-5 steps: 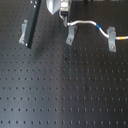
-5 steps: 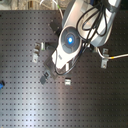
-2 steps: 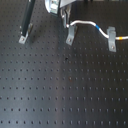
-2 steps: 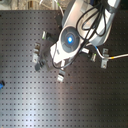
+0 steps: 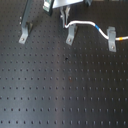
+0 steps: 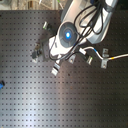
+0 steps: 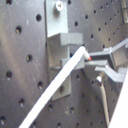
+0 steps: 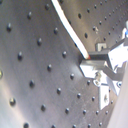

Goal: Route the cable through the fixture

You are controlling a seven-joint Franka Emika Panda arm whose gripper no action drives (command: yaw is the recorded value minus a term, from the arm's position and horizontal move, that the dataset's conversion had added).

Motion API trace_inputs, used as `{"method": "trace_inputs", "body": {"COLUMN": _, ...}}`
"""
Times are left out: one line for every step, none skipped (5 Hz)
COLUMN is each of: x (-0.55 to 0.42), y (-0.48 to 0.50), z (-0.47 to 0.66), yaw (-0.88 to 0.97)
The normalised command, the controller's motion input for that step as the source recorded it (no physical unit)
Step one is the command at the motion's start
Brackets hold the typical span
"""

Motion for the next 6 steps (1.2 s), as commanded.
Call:
{"method": "trace_inputs", "body": {"x": 0.445, "y": 0.024, "z": -0.01, "yaw": 0.15}}
{"method": "trace_inputs", "body": {"x": 0.547, "y": 0.003, "z": 0.0, "yaw": 0.19}}
{"method": "trace_inputs", "body": {"x": 0.239, "y": -0.142, "z": 0.0, "yaw": 0.27}}
{"method": "trace_inputs", "body": {"x": 0.285, "y": -0.188, "z": 0.0, "yaw": 0.33}}
{"method": "trace_inputs", "body": {"x": -0.329, "y": -0.224, "z": 0.02, "yaw": 0.03}}
{"method": "trace_inputs", "body": {"x": -0.405, "y": -0.127, "z": 0.0, "yaw": -0.11}}
